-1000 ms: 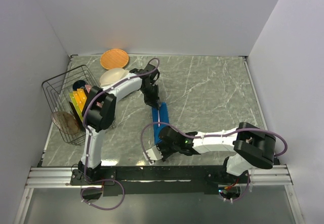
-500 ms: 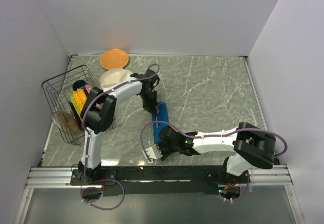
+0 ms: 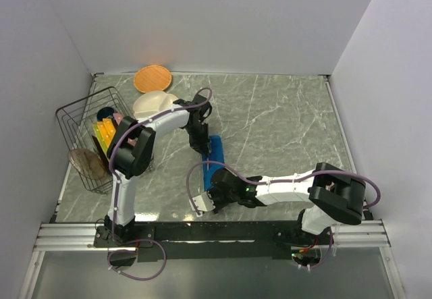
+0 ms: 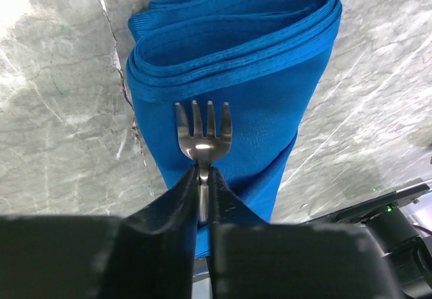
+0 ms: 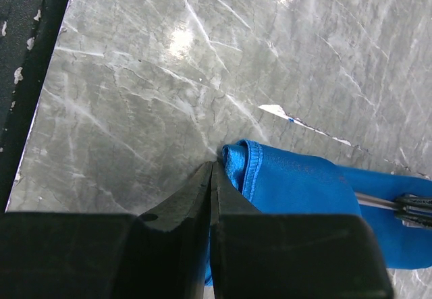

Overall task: Fold the napkin into a case and place the utensils inside
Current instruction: Insert the fork into the folded napkin.

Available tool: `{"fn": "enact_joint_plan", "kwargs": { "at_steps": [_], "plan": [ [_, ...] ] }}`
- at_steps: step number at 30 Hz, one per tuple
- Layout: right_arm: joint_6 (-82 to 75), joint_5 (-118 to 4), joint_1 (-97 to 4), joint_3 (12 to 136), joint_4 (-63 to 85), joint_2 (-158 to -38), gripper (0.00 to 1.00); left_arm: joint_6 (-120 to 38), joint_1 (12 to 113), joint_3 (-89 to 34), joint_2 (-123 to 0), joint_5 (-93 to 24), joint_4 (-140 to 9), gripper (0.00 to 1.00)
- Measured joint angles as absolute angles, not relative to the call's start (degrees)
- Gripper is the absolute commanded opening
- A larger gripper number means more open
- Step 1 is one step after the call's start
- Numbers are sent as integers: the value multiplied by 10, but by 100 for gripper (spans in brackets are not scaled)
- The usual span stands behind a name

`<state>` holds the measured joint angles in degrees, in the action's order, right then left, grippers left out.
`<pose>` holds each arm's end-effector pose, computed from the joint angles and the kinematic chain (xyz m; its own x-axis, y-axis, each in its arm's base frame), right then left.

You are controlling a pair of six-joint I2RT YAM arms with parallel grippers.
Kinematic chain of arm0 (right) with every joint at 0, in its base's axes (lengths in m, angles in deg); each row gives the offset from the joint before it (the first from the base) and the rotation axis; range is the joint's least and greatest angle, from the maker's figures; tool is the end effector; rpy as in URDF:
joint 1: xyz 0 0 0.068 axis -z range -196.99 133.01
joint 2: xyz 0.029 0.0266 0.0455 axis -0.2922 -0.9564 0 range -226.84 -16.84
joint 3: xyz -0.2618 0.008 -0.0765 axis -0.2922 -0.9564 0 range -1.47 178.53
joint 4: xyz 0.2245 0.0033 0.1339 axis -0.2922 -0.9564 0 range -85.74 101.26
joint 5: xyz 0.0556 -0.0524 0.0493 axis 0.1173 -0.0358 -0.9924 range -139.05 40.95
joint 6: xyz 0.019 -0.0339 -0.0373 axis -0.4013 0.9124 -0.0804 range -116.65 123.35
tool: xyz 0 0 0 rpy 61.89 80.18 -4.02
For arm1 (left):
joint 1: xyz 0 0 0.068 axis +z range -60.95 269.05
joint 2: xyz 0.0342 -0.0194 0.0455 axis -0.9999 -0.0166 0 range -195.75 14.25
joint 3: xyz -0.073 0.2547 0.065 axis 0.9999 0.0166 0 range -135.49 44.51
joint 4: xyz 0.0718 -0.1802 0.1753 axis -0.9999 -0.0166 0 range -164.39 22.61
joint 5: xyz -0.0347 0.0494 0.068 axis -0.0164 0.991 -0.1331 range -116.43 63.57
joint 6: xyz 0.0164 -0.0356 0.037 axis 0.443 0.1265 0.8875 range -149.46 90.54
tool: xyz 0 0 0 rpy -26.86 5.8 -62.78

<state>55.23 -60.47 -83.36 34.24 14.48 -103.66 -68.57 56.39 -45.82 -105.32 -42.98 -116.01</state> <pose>0.1054 0.2583 0.1434 0.5648 -0.6330 -0.5294 -0.8211 -0.3672 -0.4369 0.3448 -0.2331 0.1701 -0.9968 -0.0794 0.0126 -0.0788 0.9339 -0.3488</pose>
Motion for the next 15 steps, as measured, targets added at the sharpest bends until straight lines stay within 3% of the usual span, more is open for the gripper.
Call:
{"fn": "enact_joint_plan", "kwargs": {
  "at_steps": [6, 11, 15],
  "plan": [
    [554, -605, -832, 342, 145, -1034, 21, -691, 563, -466, -1053, -422, -1168, 48],
    [559, -619, -831, 322, 124, -1001, 29, -685, 565, -508, -1048, -401, -1178, 55],
    [563, -640, -830, 312, 97, -963, 43, -676, 570, -536, -1032, -391, -1178, 65]
  ]
}}
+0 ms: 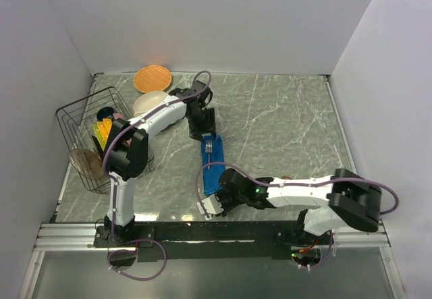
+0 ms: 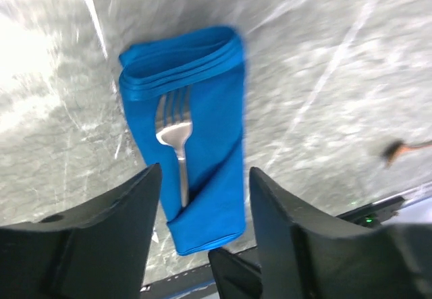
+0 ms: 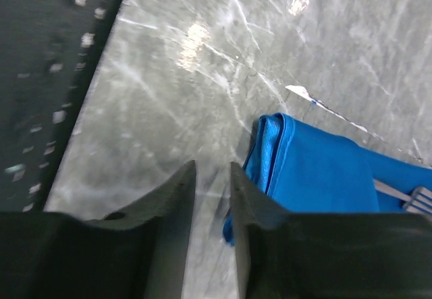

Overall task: Fold the napkin into a case and place the utensils inside
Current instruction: Insert the fork into the folded napkin, then pick up the spoon from the corner of the board.

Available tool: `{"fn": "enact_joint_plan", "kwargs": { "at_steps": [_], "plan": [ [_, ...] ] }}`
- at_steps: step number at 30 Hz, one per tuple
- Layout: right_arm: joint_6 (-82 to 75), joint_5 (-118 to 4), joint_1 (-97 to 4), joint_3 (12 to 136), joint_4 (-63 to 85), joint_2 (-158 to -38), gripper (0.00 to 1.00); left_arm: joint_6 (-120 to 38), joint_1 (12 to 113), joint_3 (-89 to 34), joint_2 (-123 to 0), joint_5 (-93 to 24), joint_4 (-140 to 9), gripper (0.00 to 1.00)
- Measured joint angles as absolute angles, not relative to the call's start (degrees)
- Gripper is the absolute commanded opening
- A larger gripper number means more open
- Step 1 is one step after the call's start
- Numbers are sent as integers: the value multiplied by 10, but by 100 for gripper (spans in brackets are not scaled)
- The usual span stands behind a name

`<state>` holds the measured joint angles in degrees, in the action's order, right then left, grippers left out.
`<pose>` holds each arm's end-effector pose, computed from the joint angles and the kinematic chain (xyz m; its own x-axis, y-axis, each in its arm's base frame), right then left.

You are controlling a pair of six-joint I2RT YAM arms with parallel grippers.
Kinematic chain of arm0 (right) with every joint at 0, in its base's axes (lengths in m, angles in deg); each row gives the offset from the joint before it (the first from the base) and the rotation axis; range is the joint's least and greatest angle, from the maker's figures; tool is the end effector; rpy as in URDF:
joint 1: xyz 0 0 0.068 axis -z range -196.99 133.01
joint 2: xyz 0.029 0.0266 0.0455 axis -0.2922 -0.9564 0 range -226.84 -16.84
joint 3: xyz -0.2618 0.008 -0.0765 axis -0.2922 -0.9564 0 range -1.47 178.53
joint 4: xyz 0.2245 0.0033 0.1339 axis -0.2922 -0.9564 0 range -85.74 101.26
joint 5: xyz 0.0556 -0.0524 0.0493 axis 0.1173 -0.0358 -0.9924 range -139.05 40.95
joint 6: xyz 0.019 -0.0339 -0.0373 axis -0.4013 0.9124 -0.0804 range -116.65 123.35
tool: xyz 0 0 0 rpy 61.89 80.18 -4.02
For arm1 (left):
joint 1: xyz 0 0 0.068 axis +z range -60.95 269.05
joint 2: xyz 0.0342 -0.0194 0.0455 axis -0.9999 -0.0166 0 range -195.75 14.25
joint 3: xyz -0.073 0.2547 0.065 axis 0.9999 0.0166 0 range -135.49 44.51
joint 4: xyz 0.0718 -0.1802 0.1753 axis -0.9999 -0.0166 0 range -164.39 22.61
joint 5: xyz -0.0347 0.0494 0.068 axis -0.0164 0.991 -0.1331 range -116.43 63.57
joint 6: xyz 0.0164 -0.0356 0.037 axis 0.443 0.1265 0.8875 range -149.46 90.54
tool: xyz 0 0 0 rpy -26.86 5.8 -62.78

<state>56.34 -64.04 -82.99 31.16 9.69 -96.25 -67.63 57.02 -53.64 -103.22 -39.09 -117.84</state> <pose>0.0954 0.2366 0.1546 0.5776 -0.5993 -0.5543 -0.8160 -0.4031 -0.4144 0.3608 -0.2349 0.2213 -0.9849 -0.0952 -0.1447 -0.0344 0.9262 -0.3754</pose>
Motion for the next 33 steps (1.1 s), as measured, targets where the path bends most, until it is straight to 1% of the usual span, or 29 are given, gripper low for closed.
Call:
{"fn": "enact_joint_plan", "kwargs": {
  "at_steps": [2, 3, 6, 9, 10, 13, 17, 20, 22, 25, 29, 31, 33],
  "plan": [
    [563, -654, -824, 307, 77, -925, 50, -675, 576, -550, -1022, -390, -1173, 66],
    [560, -660, -818, 307, 65, -904, 58, -675, 580, -557, -1017, -390, -1169, 70],
    [550, -688, -763, 310, 17, -824, 70, -669, 605, -576, -1002, -390, -1137, 70],
    [539, -708, -666, 333, -63, -749, 73, -654, 633, -587, -982, -385, -1092, 70],
    [539, -708, -636, 344, -84, -734, 73, -649, 641, -587, -974, -382, -1077, 70],
    [556, -710, -501, 380, -173, -702, 73, -628, 656, -576, -940, -374, -1024, 68],
    [630, -697, -308, 384, -295, -674, 71, -597, 652, -531, -883, -376, -962, 64],
    [709, -690, -184, 373, -366, -673, 69, -575, 650, -522, -864, -387, -933, 63],
    [755, -683, -114, 370, -402, -703, 68, -565, 650, -526, -865, -399, -920, 63],
    [805, -677, -57, 373, -426, -778, 65, -556, 652, -537, -879, -417, -921, 63],
    [836, -674, -36, 386, -422, -895, 60, -555, 657, -544, -902, -427, -925, 62],
    [847, -674, -36, 389, -420, -914, 59, -554, 661, -548, -910, -430, -932, 62],
    [858, -672, -36, 389, -414, -921, 56, -554, 665, -552, -916, -430, -938, 62]
  ]
}}
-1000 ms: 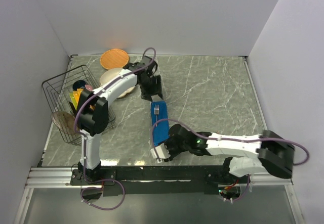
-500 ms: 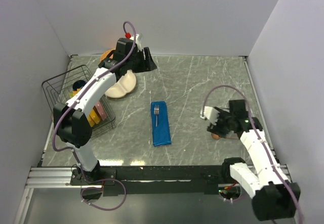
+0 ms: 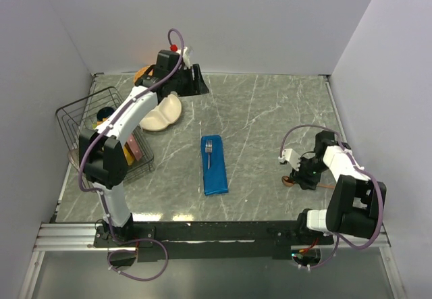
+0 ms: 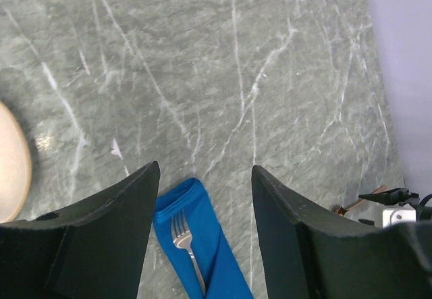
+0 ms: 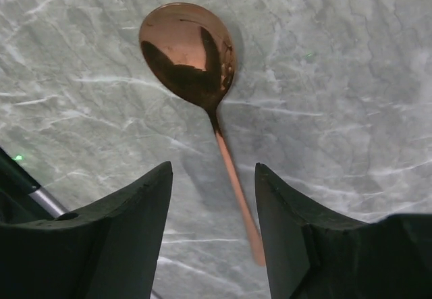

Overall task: Fold the napkin into a case and place the utensils inside
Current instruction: Pick up the spoon from the corner of the board.

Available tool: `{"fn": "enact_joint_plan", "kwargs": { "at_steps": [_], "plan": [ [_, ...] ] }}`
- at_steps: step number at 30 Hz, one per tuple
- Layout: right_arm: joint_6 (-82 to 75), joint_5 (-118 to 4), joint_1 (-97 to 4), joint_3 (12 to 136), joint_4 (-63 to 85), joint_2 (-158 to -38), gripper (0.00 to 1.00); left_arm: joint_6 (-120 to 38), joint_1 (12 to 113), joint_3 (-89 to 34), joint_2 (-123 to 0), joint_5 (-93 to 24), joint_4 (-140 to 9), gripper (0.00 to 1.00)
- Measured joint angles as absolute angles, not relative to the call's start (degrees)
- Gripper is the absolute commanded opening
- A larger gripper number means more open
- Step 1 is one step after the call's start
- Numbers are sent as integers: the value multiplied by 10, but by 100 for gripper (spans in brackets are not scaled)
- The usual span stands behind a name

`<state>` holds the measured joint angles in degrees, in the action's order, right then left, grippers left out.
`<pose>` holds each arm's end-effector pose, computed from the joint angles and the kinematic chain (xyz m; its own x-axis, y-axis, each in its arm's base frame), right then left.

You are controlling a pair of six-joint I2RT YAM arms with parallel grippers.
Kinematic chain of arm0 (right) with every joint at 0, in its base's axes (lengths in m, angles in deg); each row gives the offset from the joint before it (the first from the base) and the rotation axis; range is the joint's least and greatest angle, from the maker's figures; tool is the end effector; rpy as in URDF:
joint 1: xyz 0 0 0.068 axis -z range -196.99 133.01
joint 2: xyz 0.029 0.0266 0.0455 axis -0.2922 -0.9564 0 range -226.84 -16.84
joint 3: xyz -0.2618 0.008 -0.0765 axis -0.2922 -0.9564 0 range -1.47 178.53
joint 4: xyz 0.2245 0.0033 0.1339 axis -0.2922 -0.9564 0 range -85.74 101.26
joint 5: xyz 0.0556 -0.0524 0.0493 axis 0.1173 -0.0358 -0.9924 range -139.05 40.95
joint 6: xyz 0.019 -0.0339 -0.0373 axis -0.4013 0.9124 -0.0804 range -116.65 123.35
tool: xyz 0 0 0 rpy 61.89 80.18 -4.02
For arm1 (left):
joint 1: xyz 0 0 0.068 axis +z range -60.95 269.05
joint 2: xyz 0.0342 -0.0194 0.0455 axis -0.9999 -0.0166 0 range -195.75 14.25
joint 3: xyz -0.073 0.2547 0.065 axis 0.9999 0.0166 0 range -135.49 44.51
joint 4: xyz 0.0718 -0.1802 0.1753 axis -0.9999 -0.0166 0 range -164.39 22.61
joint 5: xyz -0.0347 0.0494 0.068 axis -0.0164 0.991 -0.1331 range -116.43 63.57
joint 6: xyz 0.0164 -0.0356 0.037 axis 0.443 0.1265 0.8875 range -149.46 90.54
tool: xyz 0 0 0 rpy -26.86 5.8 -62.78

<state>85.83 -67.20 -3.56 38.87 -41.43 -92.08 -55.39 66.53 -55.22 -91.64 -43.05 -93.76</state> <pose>0.1898 -0.0340 0.1701 -0.3333 -0.8890 -0.3139 -0.9362 0.3514 -0.0010 0.3965 -0.1754 0.3426 -0.7047 -0.1615 -0.6909 0.3131 0.8030 -0.5071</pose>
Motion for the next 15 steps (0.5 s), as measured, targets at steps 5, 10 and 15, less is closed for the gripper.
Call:
{"fn": "enact_joint_plan", "kwargs": {
  "at_steps": [5, 10, 15],
  "plan": [
    [875, -659, -36, 363, -361, -924, 43, -555, 682, -553, -919, -430, -949, 63],
    [879, -653, -36, 355, -346, -929, 31, -556, 693, -547, -919, -430, -945, 64],
    [881, -654, -42, 353, -344, -926, 0, -556, 694, -542, -919, -429, -946, 64]
  ]
}}
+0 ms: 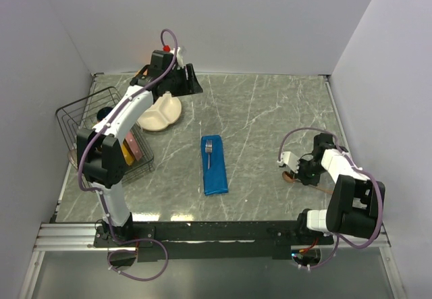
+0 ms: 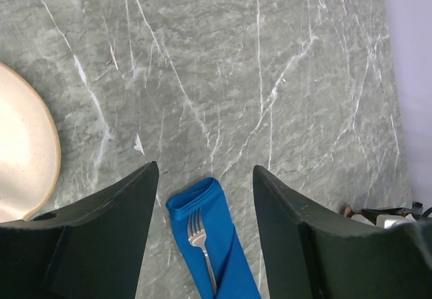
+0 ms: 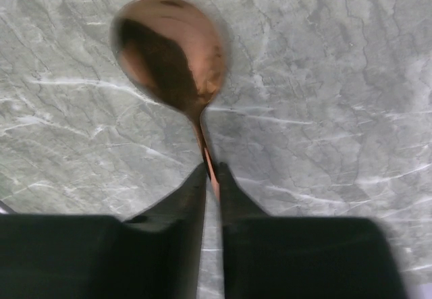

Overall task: Fold the napkin into a case and place the utensils inside
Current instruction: Pick up the spoon from the corner of the board, then insert the spoon into the folded napkin.

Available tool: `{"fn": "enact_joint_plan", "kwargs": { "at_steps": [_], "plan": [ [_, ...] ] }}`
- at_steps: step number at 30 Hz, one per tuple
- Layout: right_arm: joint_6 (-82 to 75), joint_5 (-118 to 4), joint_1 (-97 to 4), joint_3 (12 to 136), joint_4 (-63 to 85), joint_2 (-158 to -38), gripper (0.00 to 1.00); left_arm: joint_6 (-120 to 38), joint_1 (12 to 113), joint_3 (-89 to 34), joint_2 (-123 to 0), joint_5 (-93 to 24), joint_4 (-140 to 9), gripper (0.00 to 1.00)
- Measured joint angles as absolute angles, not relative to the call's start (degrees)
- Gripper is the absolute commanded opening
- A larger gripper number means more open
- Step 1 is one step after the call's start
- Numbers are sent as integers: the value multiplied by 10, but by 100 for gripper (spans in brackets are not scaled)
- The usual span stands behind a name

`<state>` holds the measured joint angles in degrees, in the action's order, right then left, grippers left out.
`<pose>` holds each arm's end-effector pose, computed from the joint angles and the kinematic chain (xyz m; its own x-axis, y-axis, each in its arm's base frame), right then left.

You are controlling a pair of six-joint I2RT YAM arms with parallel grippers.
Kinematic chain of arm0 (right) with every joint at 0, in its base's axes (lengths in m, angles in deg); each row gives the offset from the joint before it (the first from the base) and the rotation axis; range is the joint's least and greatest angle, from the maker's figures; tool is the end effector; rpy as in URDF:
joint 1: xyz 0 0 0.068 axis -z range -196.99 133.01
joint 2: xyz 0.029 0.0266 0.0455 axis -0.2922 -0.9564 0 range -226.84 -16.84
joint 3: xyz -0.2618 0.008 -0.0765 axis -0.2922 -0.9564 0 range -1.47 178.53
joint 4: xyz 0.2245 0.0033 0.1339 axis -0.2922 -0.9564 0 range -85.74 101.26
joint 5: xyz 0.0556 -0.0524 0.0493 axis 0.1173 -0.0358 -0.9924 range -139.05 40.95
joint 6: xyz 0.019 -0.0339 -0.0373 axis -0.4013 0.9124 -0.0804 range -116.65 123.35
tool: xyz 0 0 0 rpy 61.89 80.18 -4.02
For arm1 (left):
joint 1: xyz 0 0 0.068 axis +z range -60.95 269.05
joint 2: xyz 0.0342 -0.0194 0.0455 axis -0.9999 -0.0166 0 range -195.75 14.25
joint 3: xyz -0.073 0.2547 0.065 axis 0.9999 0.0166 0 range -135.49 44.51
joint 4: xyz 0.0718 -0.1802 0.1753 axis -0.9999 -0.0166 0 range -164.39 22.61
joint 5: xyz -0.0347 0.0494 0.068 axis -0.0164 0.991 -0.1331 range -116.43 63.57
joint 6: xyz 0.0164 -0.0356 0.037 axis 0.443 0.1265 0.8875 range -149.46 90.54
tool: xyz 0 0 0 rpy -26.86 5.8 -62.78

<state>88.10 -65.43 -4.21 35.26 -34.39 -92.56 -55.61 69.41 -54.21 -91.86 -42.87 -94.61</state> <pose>0.1906 -0.0330 0.1542 -0.2746 -0.9174 -0.2880 -0.9498 0.3054 -0.0673 0.4044 -0.1550 0.3337 -0.7190 -0.1923 -0.6679 0.2505 0.8247 -0.5071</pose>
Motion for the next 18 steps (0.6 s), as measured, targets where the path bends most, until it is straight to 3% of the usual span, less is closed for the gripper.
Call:
{"fn": "enact_joint_plan", "kwargs": {
  "at_steps": [11, 13, 16, 17, 18],
  "plan": [
    [804, -743, -54, 413, -391, -892, 0, -527, 695, -502, -888, -396, -917, 76],
    [741, -766, -65, 465, -399, -887, 0, -508, 695, -474, -865, -389, -901, 68],
    [625, -785, -98, 536, -390, -885, 0, -445, 695, -411, -812, -393, -868, 41],
    [567, -790, -116, 562, -383, -886, 0, -411, 696, -374, -785, -403, -851, 24],
    [527, -793, -131, 581, -376, -886, 0, -380, 696, -340, -756, -417, -843, 16]
  ]
}}
